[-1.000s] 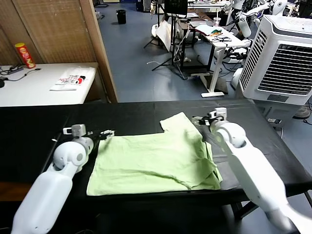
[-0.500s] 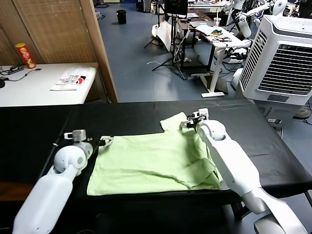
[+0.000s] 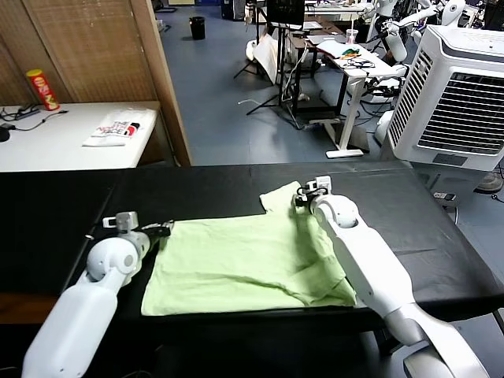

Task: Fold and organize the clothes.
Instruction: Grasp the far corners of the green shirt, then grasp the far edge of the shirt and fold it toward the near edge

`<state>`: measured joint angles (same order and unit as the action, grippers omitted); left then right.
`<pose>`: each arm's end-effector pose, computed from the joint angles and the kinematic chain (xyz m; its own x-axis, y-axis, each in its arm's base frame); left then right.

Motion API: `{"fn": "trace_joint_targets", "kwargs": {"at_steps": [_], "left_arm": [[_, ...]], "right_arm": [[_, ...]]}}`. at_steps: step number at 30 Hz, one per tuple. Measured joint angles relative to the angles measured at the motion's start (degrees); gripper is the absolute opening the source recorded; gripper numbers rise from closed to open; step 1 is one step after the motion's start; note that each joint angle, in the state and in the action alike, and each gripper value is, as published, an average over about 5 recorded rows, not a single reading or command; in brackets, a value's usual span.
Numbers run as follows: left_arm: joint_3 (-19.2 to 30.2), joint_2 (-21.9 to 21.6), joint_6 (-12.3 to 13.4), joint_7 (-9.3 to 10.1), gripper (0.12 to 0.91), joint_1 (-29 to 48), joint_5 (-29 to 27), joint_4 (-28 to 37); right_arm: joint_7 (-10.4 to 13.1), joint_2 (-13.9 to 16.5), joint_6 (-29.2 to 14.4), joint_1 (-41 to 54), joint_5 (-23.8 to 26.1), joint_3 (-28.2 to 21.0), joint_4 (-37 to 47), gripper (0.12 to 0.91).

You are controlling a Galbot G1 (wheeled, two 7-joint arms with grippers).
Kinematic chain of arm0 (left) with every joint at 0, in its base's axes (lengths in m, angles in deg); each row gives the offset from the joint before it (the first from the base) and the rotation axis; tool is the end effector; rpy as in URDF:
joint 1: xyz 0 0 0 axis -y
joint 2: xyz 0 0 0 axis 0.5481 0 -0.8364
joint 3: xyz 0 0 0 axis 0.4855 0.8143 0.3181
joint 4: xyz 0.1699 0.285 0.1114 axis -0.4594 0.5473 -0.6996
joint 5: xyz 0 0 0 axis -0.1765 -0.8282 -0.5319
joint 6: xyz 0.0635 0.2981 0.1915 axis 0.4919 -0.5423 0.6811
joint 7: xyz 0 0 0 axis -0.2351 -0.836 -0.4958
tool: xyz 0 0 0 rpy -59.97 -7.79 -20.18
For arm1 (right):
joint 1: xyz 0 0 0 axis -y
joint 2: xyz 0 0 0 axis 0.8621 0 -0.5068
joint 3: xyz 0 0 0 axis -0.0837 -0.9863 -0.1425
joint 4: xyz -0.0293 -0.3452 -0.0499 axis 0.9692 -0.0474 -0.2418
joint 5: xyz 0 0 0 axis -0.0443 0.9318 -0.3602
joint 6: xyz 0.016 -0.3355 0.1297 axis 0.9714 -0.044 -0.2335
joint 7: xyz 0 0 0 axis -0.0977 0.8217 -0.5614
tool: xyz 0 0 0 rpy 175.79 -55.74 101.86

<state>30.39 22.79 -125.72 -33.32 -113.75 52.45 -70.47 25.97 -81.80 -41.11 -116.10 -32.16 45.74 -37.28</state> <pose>0.4015 0.1190 -0.2594 -0.8012 0.1016 0.5897 0.0074 0.9871 -0.1599 0.5279 -0.0015 -0.2643 -0.8181 -0.1688 0.5498 -0.1990 0.9800 0.0047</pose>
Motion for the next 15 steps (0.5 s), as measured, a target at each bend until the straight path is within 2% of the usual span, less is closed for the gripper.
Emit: {"fn": "trace_joint_targets", "kwargs": {"at_steps": [6, 15], "left_arm": [[-0.85, -0.18, 1.29, -0.35, 0.129, -0.93, -0.63, -1.58], [-4.02, -2.51, 3.16, -0.49, 0.129, -5.75, -1.17, -8.95]], "right_arm": [[-1.82, 2.88, -4.36, -2.96, 1.01, 0.94, -6.09, 0.122], [-4.32, 10.46, -4.97, -11.8, -2.04, 5.45, -21.21, 0.122]]}}
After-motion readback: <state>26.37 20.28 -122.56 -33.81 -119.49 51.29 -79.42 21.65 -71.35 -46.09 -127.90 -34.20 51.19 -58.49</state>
